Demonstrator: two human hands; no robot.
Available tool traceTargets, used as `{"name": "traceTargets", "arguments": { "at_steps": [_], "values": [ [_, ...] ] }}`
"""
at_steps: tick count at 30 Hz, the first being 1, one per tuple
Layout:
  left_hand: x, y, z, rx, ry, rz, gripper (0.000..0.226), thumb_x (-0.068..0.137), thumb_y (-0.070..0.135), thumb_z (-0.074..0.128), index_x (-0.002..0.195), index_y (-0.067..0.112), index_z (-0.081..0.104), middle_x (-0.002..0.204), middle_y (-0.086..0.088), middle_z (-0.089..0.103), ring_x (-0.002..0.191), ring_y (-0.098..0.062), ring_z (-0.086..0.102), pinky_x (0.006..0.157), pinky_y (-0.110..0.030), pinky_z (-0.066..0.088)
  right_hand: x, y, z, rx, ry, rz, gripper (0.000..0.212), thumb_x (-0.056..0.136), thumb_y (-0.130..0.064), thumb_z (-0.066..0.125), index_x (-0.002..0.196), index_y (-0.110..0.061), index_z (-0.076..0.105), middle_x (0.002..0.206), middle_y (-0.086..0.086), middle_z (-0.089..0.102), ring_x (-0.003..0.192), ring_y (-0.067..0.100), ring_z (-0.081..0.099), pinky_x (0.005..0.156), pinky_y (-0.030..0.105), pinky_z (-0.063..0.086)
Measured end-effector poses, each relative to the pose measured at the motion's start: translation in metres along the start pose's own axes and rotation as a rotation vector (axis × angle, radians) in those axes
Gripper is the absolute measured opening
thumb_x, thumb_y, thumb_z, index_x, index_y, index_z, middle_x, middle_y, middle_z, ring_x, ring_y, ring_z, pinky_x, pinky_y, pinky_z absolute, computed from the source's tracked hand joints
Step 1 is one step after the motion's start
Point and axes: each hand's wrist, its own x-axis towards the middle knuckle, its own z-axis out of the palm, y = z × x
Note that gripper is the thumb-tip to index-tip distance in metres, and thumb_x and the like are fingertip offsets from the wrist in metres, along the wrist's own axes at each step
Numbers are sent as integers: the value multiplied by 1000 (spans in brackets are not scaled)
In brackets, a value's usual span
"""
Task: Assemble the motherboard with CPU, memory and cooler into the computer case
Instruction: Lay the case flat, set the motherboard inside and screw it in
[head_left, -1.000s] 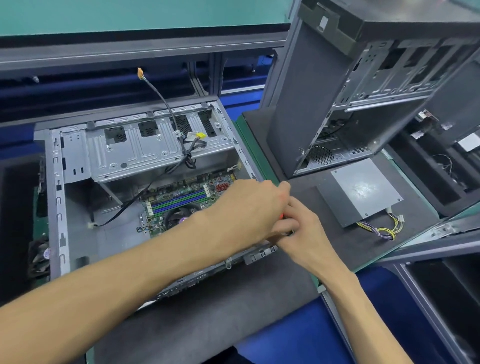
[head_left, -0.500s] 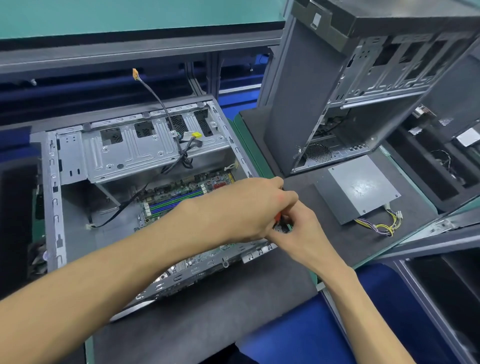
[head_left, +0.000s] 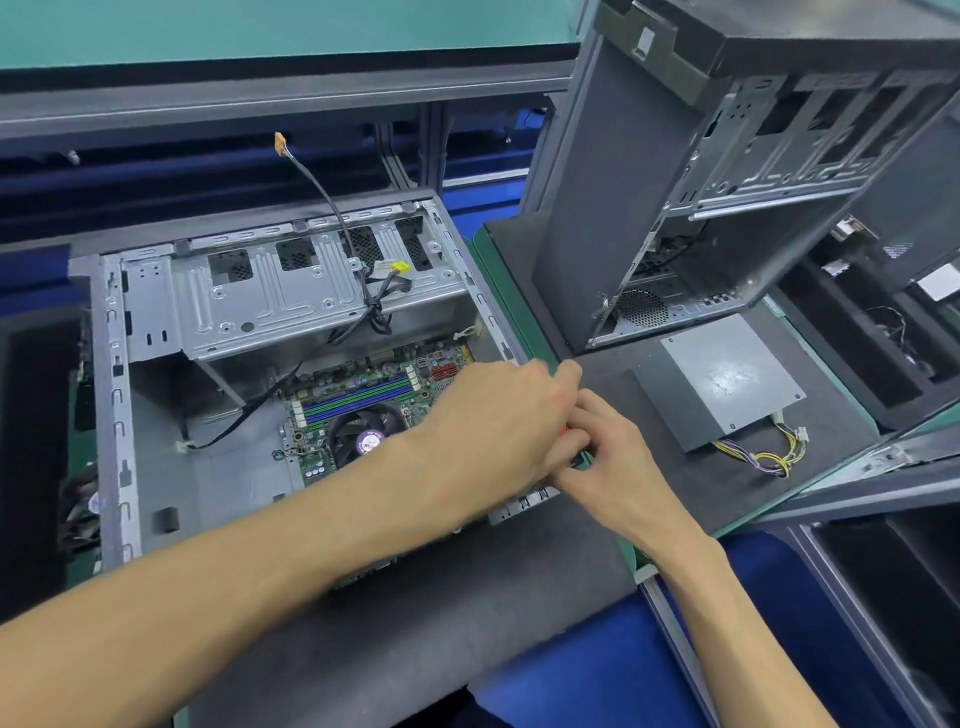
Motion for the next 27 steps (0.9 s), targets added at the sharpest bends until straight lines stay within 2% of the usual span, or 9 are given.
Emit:
{"name": "traceTargets", "arguments": {
  "at_steps": [4,8,12,14,16,20,22,24,27],
  "values": [
    [-2,7,10,61,52,-42,21,98,30,54,107,16,43,87,-3,61,76,-30,66,54,-35,39,0,0,2,8,6,-7,12,71,-33,62,67,-30,52,87,-7,51,67,10,47,60,12,37],
    [-4,11,15,80,47,-69,26,90,24,67,104,15,47,73,-1,42,64,-29,64,48,-33,32,-1,3,3,8,19,16,9,69,-33,60,68,-30,51,85,-8,49,65,7,44,58,11,36],
    [-4,12,17,73,99,-68,29,88,24,67,106,14,46,74,-2,33,65,-30,62,49,-34,30,0,3,4,-6,12,41,17,70,-23,64,83,-32,59,87,-8,55,68,8,49,59,12,39],
    [-3,11,18,52,104,-65,25,94,28,57,111,15,42,79,-3,36,72,-31,63,52,-35,32,1,1,3,-33,15,51,19,72,-16,63,86,-29,60,85,-5,56,69,12,50,58,15,40],
    [-5,6,15,27,93,-61,25,99,38,45,113,17,40,84,-2,46,79,-31,64,56,-36,34,1,-3,2,-69,6,46,10,73,-20,59,80,-26,61,83,-2,56,69,15,50,59,23,42],
    [-15,-14,-7,-91,132,-100,42,96,62,35,108,23,45,91,1,66,80,-29,65,63,-37,47,5,-21,-2,-102,95,-47,6,75,-35,63,73,-37,58,74,-5,49,64,12,46,58,16,35],
    [-22,-27,-24,-176,174,-153,41,96,64,34,105,26,48,84,5,65,75,-23,63,64,-37,50,9,-34,-4,-47,194,-77,16,83,-36,70,76,-27,59,70,-5,56,59,12,46,57,21,37],
    [-33,-42,-40,-284,233,-210,32,98,57,39,96,28,52,71,12,58,64,-8,55,59,-33,43,16,-53,-1,99,258,-70,31,91,-41,70,78,-15,59,69,-4,69,60,21,60,58,30,47],
    [-61,-69,-59,-409,327,-324,32,101,49,43,91,23,60,68,11,58,63,-6,54,60,-34,44,31,-89,14,339,318,-60,33,91,-44,64,81,-13,65,65,-6,70,53,9,59,54,17,44]
  ]
}}
